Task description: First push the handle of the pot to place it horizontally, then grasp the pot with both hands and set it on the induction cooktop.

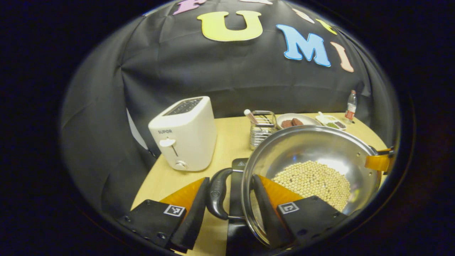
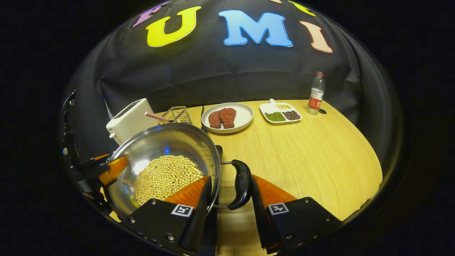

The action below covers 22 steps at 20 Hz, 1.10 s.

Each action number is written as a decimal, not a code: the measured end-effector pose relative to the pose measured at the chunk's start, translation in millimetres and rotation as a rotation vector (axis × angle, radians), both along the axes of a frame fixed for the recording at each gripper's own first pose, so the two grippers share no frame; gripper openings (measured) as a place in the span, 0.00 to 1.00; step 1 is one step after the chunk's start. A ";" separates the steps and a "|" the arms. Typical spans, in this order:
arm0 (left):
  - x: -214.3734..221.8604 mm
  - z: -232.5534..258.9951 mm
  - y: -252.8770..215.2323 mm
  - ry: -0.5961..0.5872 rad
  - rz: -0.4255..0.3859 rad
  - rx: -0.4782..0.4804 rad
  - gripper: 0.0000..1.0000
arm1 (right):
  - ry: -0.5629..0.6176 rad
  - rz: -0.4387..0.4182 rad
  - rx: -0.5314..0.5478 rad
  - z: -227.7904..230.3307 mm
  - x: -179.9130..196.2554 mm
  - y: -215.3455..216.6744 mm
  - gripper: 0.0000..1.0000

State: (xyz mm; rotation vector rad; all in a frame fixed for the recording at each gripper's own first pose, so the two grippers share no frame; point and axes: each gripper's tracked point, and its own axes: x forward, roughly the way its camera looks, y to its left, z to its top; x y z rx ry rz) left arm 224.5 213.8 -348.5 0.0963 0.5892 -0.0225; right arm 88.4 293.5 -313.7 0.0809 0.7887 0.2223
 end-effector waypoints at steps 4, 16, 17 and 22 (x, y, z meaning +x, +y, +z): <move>-8.2 49.7 -1.7 -0.116 0.075 0.035 0.98 | -0.126 0.008 -0.001 31.2 6.5 -33.2 0.97; -95.1 230.1 -178.1 -0.399 0.110 -0.039 1.00 | -0.496 0.040 -0.036 151.9 -11.7 -210.7 0.97; -104.4 240.7 -197.1 -0.423 0.099 -0.035 1.00 | -0.508 0.038 -0.029 157.8 -15.7 -225.4 0.97; -144.1 287.1 -275.3 -0.484 0.052 -0.072 0.97 | -0.556 0.012 -0.008 183.1 -35.2 -285.2 0.97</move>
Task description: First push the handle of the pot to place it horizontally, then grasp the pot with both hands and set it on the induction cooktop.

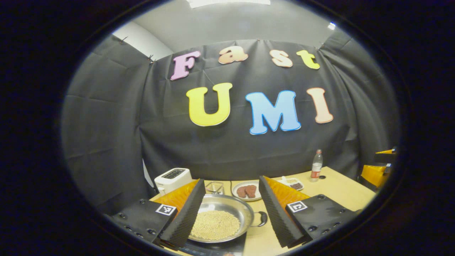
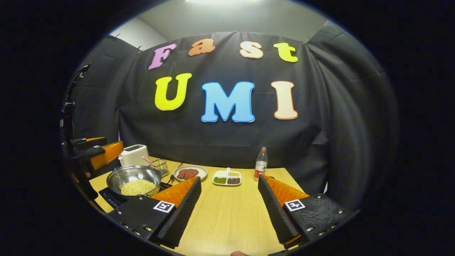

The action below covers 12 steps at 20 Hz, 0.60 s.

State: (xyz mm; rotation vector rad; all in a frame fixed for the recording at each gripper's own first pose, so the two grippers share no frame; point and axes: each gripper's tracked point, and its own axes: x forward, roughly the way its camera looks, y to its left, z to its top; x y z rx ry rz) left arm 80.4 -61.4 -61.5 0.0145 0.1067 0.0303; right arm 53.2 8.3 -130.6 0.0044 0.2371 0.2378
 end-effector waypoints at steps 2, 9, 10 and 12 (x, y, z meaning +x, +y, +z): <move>-15.2 13.4 -17.9 -0.025 -0.030 -0.002 0.98 | -0.020 -0.023 0.017 10.0 -8.6 -14.9 0.97; -68.4 44.9 -26.1 -0.091 -0.103 0.016 1.00 | -0.073 -0.087 0.030 42.1 -59.0 -28.4 0.97; -76.6 48.5 -23.4 -0.095 -0.109 0.017 1.00 | -0.080 -0.093 0.031 46.2 -67.7 -26.5 0.97; -93.7 54.4 -14.1 -0.115 -0.112 0.023 1.00 | -0.104 -0.099 0.033 56.0 -83.3 -23.0 0.97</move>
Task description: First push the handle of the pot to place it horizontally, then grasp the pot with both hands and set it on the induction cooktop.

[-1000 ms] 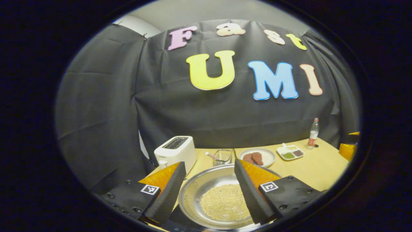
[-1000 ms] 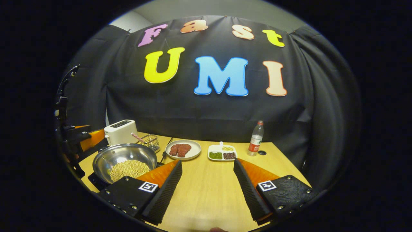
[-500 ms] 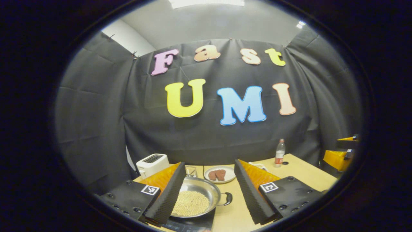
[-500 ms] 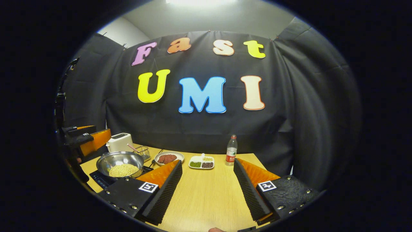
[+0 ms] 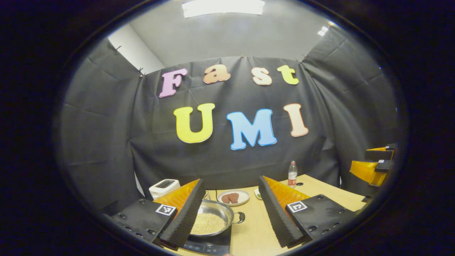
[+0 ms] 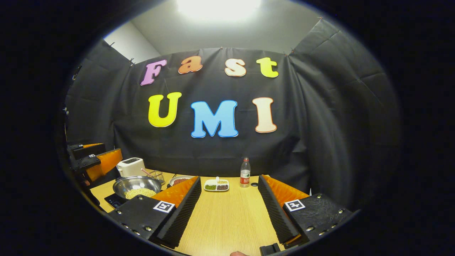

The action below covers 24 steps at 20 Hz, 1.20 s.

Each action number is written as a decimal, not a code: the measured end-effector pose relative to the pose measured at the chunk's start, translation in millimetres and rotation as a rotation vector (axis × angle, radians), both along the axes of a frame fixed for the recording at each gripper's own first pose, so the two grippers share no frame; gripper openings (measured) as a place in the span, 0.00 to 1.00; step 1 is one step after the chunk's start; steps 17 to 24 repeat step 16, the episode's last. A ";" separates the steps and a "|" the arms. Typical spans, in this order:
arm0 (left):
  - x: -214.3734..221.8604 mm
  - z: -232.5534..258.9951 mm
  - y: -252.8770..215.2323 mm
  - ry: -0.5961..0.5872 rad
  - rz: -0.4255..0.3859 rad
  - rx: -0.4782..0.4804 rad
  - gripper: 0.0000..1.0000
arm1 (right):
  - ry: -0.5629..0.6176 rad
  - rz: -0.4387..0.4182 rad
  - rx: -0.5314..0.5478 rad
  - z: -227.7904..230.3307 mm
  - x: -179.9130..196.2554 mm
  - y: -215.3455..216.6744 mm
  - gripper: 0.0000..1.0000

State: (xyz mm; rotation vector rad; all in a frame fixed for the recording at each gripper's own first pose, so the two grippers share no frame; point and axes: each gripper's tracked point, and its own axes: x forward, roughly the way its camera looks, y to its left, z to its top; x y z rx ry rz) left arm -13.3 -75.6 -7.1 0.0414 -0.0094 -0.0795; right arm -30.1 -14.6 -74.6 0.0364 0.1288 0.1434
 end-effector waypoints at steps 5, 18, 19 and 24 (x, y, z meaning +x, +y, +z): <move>-35.9 8.0 17.2 -0.028 -0.004 0.004 0.90 | -0.031 -0.008 0.007 15.5 -32.0 10.4 0.96; -71.9 6.9 39.5 -0.042 -0.015 -0.028 0.90 | -0.060 -0.046 0.007 32.4 -60.5 12.6 0.96; -71.9 6.9 39.5 -0.042 -0.015 -0.028 0.90 | -0.060 -0.046 0.007 32.4 -60.5 12.6 0.96; -71.9 6.9 39.5 -0.042 -0.015 -0.028 0.90 | -0.060 -0.046 0.007 32.4 -60.5 12.6 0.96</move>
